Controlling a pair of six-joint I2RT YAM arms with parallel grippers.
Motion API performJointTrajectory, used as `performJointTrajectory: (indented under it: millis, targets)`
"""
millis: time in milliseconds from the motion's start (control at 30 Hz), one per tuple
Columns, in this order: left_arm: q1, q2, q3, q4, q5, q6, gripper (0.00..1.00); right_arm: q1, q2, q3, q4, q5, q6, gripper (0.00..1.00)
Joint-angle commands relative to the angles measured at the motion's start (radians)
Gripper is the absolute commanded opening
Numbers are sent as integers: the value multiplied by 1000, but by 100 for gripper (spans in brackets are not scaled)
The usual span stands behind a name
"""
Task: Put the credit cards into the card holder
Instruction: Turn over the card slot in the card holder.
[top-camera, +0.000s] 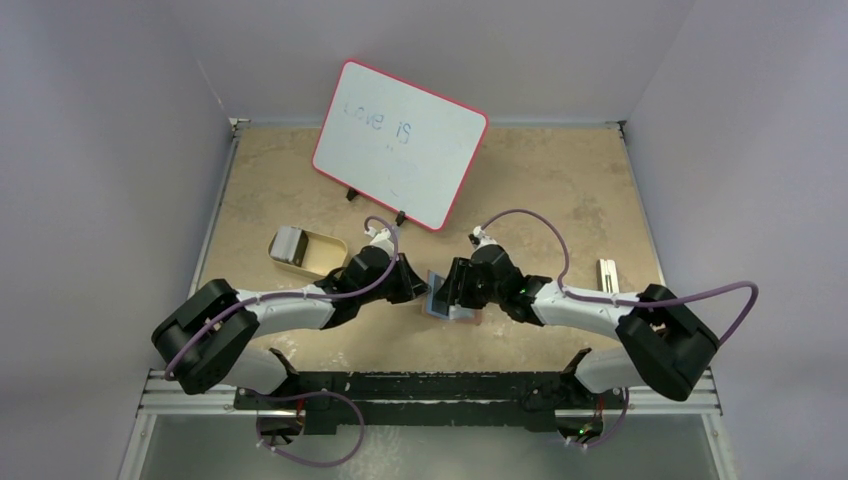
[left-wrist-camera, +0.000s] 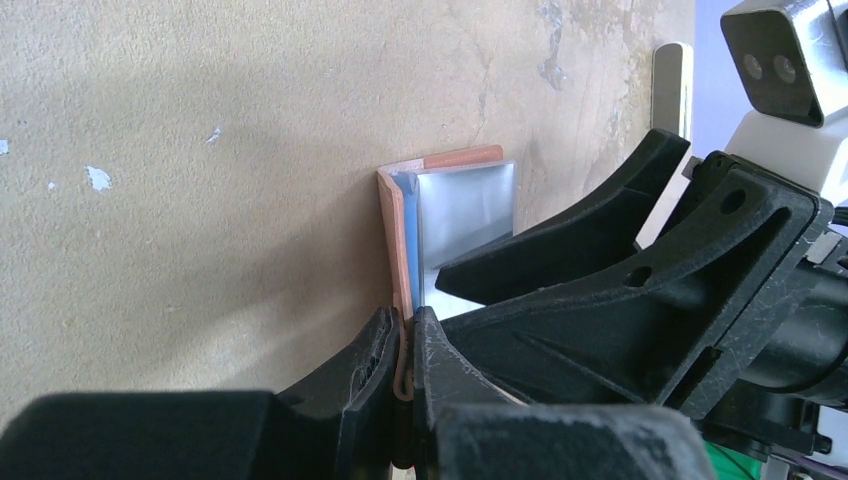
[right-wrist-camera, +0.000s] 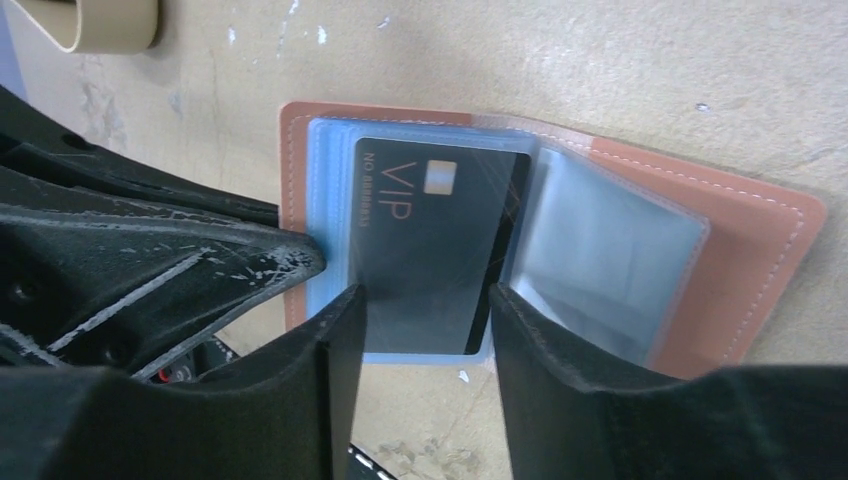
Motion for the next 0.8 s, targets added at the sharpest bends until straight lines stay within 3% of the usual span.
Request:
performJointTrajectory:
  millis: [0,367,767]
  targets:
    - [-1,-19,39,20,-18,16,0,8,-6,29,50,-25,-9,47]
    - [-1,-37,54,-38,-48,28,0,16,-1,46,37,-37,-4,56]
    - [0,-60,56,-63,-61,28,0,33,61,89,-40,29,-1,56]
